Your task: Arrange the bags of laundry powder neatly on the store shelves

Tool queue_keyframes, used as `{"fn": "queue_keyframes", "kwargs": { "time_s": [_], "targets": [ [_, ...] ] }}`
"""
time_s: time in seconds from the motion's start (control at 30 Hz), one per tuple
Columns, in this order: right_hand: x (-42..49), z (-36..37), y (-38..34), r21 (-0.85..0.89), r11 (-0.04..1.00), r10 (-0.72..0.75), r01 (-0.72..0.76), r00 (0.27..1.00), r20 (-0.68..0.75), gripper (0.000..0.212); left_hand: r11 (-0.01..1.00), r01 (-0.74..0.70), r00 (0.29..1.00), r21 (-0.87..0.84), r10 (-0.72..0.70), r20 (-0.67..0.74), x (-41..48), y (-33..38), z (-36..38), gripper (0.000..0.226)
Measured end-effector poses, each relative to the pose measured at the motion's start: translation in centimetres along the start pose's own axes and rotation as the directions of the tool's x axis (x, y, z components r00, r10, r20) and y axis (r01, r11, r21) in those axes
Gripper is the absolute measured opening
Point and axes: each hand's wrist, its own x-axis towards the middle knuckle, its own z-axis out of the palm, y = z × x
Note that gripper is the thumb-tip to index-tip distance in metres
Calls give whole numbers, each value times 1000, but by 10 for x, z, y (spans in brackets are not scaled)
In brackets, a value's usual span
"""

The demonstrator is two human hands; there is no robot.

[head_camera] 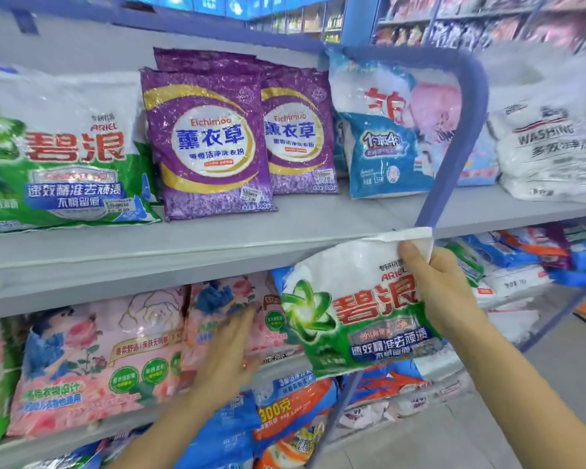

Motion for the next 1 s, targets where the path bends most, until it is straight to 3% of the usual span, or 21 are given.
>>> {"fn": "queue_keyframes", "kwargs": {
  "time_s": [0.07,0.13,0.2,0.27,0.33,0.47,0.53,0.6,0.67,0.77,0.87,0.97,1.0],
  "targets": [
    [-1,2,-17,51,998,-24,20,997,70,29,923,93,961,-372,15,277,-6,38,-9,94],
    [2,3,-30,111,994,-29,16,992,121,26,830,114,922,-546,115,369,-5,59,-15,73],
    [8,6,-43,211,977,-9,-18,992,125,25,691,100,942,-716,165,291,0,76,-25,67],
    [17,7,-57,306,951,1,-33,994,106,25,599,54,989,-799,80,126,5,91,-37,60],
    [28,9,-70,372,928,0,-32,996,84,23,580,-19,1000,-814,-6,-27,9,102,-52,37],
    [49,17,-92,424,905,-40,-23,989,139,25,622,-114,990,-775,6,-141,9,114,-87,38],
    [60,23,-101,404,915,-72,-8,981,183,30,619,-138,982,-773,-19,-190,7,117,-105,23],
    [69,27,-110,319,947,-127,49,965,228,33,648,-166,971,-743,-23,-236,7,115,-120,17],
    [78,35,-119,139,963,-252,229,951,179,34,697,-182,963,-694,-18,-270,7,111,-138,16],
    [91,56,-126,-174,848,-490,501,866,105,52,780,-160,938,-605,-71,-339,10,106,-162,15],
    [107,85,-125,-181,794,-579,580,813,67,51,805,-103,920,-585,-146,-363,11,95,-179,7],
    [112,119,-131,-82,821,-562,565,825,49,48,787,-80,868,-612,-247,-431,7,78,-195,69],
    [114,129,-134,-43,837,-543,545,838,55,46,787,-70,841,-613,-283,-461,4,74,-201,76]
  ]
}}
